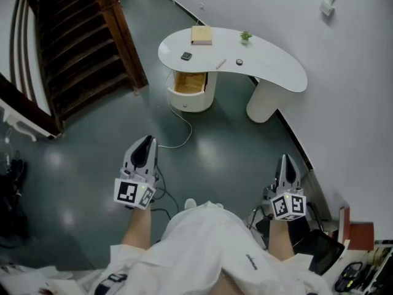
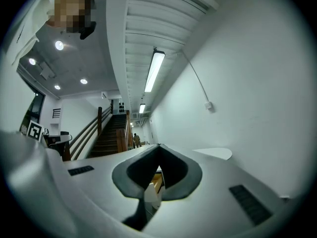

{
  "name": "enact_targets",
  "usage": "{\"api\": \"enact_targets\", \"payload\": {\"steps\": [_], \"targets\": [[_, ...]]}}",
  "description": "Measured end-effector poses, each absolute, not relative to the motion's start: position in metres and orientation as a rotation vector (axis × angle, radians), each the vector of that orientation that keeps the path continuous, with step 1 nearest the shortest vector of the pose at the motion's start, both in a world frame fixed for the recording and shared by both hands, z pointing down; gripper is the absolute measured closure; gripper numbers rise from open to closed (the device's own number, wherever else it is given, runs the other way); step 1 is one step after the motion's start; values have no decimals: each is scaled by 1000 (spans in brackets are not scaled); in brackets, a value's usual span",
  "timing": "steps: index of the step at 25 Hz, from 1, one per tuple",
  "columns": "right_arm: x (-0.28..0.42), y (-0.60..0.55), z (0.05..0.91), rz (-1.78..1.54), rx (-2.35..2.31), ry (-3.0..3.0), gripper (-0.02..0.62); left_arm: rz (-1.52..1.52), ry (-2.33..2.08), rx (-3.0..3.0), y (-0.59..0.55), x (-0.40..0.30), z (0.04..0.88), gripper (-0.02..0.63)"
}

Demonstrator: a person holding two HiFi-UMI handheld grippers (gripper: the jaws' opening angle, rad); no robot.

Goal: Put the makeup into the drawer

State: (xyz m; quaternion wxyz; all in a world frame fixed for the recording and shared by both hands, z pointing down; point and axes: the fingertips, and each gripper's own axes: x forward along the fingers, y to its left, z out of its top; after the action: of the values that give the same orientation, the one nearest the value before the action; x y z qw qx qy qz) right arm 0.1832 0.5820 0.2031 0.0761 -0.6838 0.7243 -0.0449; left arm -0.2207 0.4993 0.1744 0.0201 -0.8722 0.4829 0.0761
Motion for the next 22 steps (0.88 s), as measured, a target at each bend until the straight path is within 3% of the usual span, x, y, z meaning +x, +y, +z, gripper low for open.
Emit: {"api": "enact_targets", "payload": {"steps": [1, 3, 7, 13, 22], "targets": [[181, 582, 202, -132, -2051, 2172, 578, 232, 1489, -2712, 499, -221, 175, 548], [177, 580, 201, -125, -2053, 2174, 578, 244, 1488, -2726, 496, -225, 176, 391], [168, 578, 201, -123, -2061, 2171, 578, 244, 1530, -2709, 489, -238, 180, 273], [149, 578, 199, -115, -2085, 2166, 578, 212, 1553, -2720, 478, -256, 190, 215], [116, 577, 209, -112, -2118, 2152, 578, 177, 1536, -2763, 468, -286, 207, 206]]}}
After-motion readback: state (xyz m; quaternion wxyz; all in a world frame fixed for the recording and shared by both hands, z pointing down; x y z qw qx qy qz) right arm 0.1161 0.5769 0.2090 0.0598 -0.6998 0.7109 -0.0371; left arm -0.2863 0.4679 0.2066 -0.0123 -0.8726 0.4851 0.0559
